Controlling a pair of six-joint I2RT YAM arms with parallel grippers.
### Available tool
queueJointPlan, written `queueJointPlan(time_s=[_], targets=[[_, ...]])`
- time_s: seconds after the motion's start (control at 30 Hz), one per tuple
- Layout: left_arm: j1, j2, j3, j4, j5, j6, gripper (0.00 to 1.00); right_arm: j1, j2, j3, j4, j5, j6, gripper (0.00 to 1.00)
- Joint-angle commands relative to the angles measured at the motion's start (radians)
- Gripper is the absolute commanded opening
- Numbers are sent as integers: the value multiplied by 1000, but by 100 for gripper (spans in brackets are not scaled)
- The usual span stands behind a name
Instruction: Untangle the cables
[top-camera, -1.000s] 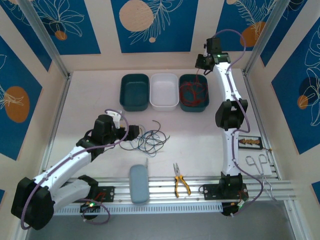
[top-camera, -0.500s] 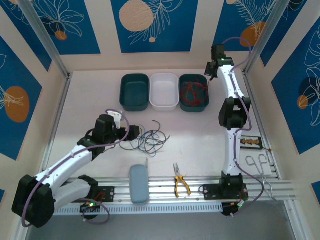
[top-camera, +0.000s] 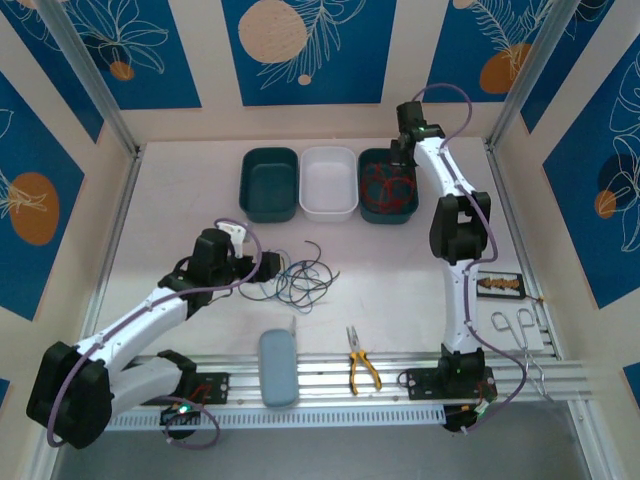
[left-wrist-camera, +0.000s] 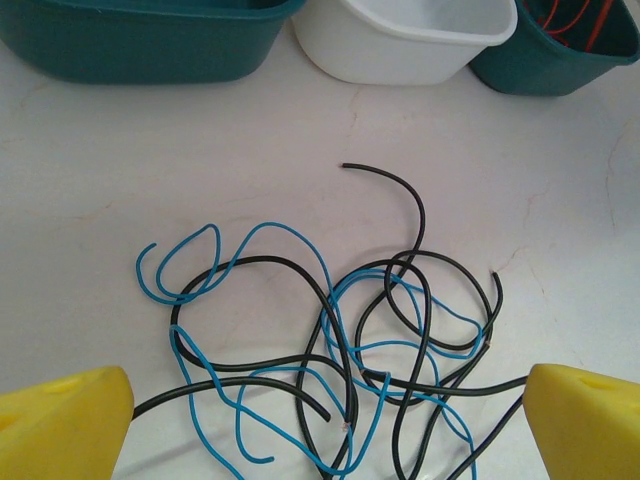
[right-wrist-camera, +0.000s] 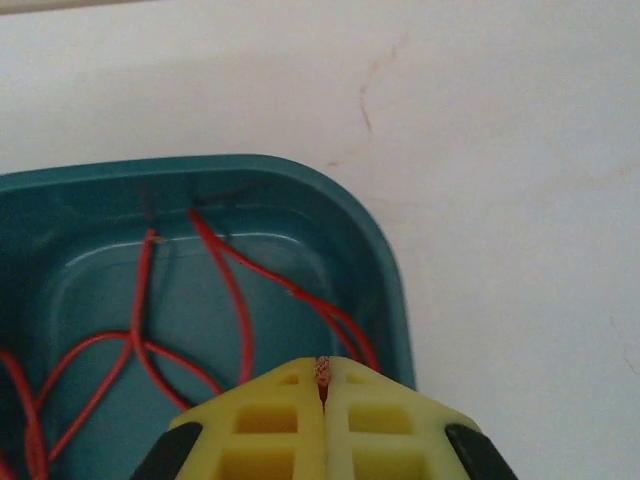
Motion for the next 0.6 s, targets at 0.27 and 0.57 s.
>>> queueJointPlan(time_s=[0.27,0.57], targets=[[-2,6,1,26,22,-12,100,32,-97,57,7,74,-52,0],[-1,-17,-8,14,22,-13,100,55,4,83,-8,80,-70,0]])
